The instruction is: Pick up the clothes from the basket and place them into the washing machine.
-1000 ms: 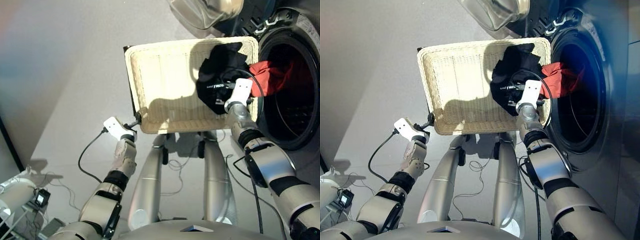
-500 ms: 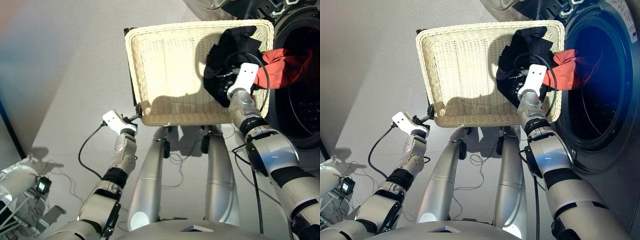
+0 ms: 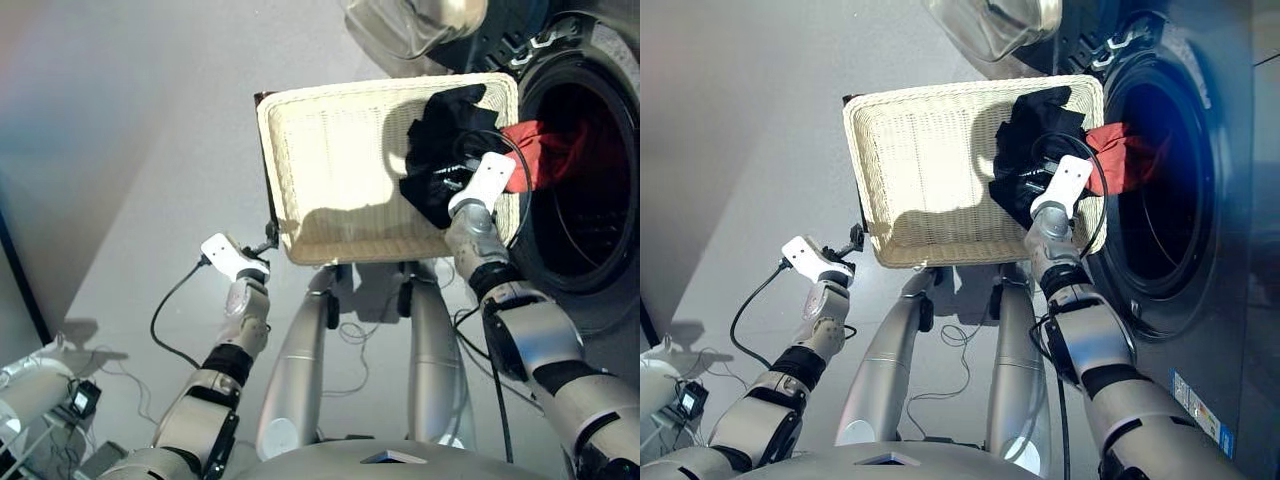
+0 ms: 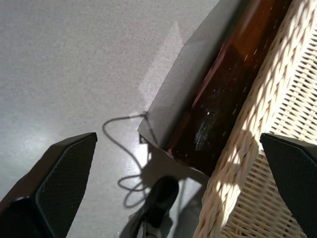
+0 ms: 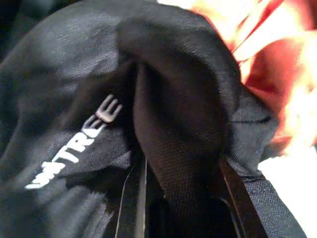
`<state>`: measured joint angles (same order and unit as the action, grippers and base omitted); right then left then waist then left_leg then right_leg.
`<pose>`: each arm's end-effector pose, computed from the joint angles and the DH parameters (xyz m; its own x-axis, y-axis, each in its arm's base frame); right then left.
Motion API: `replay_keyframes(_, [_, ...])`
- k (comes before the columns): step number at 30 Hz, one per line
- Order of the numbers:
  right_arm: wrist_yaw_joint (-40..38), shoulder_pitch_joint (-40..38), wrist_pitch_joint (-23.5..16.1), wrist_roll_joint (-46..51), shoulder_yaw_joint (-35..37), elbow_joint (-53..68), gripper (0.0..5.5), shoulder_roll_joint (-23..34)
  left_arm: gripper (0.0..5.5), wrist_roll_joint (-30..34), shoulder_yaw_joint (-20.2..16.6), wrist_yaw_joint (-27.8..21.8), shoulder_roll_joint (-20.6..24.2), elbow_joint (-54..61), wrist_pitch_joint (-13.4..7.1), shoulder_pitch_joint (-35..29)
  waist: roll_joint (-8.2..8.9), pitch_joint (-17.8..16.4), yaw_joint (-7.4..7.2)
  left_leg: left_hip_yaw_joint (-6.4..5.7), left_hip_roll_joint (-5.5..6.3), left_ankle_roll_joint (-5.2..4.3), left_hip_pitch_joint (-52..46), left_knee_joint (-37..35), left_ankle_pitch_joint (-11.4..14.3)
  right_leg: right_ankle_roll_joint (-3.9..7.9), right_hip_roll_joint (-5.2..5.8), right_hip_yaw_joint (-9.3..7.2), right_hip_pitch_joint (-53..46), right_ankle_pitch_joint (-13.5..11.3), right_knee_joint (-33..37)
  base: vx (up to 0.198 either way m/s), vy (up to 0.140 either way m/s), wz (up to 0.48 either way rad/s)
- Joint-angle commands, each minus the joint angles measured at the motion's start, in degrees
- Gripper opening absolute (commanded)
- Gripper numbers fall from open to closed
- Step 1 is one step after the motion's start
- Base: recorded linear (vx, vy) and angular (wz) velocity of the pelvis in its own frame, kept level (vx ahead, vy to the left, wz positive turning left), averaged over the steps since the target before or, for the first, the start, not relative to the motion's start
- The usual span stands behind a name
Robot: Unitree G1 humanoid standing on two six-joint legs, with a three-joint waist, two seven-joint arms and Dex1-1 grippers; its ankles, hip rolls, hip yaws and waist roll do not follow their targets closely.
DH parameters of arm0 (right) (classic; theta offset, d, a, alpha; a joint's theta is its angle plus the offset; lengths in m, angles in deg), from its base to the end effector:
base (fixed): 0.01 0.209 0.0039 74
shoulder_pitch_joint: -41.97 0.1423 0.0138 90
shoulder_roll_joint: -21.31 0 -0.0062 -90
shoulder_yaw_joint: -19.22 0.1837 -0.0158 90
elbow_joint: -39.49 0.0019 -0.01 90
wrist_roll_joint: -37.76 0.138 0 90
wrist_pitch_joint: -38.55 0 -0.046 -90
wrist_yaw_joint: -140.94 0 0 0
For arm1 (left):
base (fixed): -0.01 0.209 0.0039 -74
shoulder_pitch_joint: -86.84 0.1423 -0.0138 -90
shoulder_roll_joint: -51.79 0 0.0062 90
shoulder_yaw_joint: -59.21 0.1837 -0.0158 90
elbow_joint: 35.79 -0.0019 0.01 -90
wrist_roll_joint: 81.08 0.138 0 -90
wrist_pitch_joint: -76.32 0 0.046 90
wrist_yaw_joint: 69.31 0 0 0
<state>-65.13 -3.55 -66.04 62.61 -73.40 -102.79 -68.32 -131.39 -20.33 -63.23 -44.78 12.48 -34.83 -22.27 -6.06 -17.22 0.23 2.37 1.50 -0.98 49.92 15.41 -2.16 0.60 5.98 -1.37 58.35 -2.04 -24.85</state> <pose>0.3346 -0.1880 0.1028 0.8777 -0.4762 0.0534 0.4641 0.8725 0.1525 0.2500 0.1651 -0.0014 0.9656 0.1911 -0.1763 -0.2562 0.8148 -0.5201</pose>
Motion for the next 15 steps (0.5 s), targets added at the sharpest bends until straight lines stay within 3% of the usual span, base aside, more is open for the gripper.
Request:
replay_keyframes(1, [-8.8, 1.7, -5.8, -6.4, 4.8, 6.1, 0.0, 6.3, 5.5, 3.0, -2.9, 0.5, 1.3, 2.0, -3.7, 2.2, -2.41, 0.3, -1.93, -0.09, 0.92, 0.55, -1.6, 3.0, 6.7, 5.04, -0.01, 0.12, -5.0, 0.0, 6.4, -0.03, 0.054, -0.172])
replay_keyframes(3, [-11.3, 1.8, -6.4, -8.2, 6.3, 7.2, 0.0, 8.0, 5.5, 3.2, -2.6, 0.3, 1.4, 2.1, -3.8, 2.6, -2.71, 0.5, -1.78, 0.06, 0.95, 0.62, -1.7, 2.6, 6.7, 5.21, -0.04, 0.43, -5.0, -0.1, 6.9, -0.073, 0.054, -0.189])
replay_keyframes(4, [-13.7, 1.9, -6.8, -9.1, 8.1, 8.5, 0.0, 9.1, 5.5, 3.2, -2.4, 0.1, 1.5, 2.4, -3.9, 2.7, -2.79, 0.1, -2.07, 0.78, 1.1, 0.94, -0.9, 2.7, 5.1, 4.86, 0.23, 0.42, -4.3, -1.8, 7.2, -0.122, 0.065, -0.184])
replay_keyframes(8, [-24.1, 2.4, -7.4, -14.6, 14.3, 11.6, 0.0, 13.9, 5.5, 3.2, -2.2, -0.4, 1.4, 2.1, -4.0, 3.4, -3.75, 0.8, -1.9, 1.1, 1.45, 1.21, -0.6, 2.7, 5.4, 5.1, 0.13, 1.3, -3.5, -1.7, 6.9, -0.03, 0.043, -0.093])
replay_keyframes(12, [-23.1, 2.9, -6.0, -14.3, 14.5, 6.8, 0.0, 18.0, 5.5, 3.3, -1.8, -1.0, 1.9, 2.4, -4.2, 3.7, -4.11, 1.1, -1.68, 0.98, 1.54, 1.24, 0.4, 2.8, 5.2, 5.25, 0.37, 1.59, -2.4, -1.9, 6.8, 0.0, 0.0, 0.0])
replay_keyframes(13, [-19.8, 2.9, -5.0, -13.1, 12.0, 3.7, 0.93, 18.6, 5.5, 2.7, -1.9, -1.4, 2.1, 2.2, -4.0, 3.9, -3.87, 1.1, -1.57, 0.94, 1.46, 1.19, 0.7, 2.8, 5.1, 5.18, 0.33, 1.52, -2.1, -2.0, 6.7, 0.0, 0.0, 0.0])
replay_keyframes(14, [-19.6, 3.2, -5.2, -12.8, 11.8, 3.3, 4.57, 18.8, 5.5, 2.7, -1.9, -1.4, 2.0, 2.2, -4.0, 3.9, -3.94, 1.1, -1.63, 0.93, 1.47, 1.19, 0.9, 2.9, 5.1, 5.17, 0.34, 1.52, -2.0, -2.0, 6.7, 0.1, -0.034, 0.023])
replay_keyframes(15, [-16.2, 3.8, -4.8, -11.1, 9.6, 2.0, 5.5, 17.9, 5.5, 2.3, -2.3, -1.7, 2.3, 2.0, -3.7, 3.9, -3.86, 1.5, -1.3, 0.21, 1.28, 0.91, 0.6, 3.0, 6.6, 5.46, -0.05, 1.85, -2.1, -0.6, 6.3, 0.104, -0.028, 0.026])
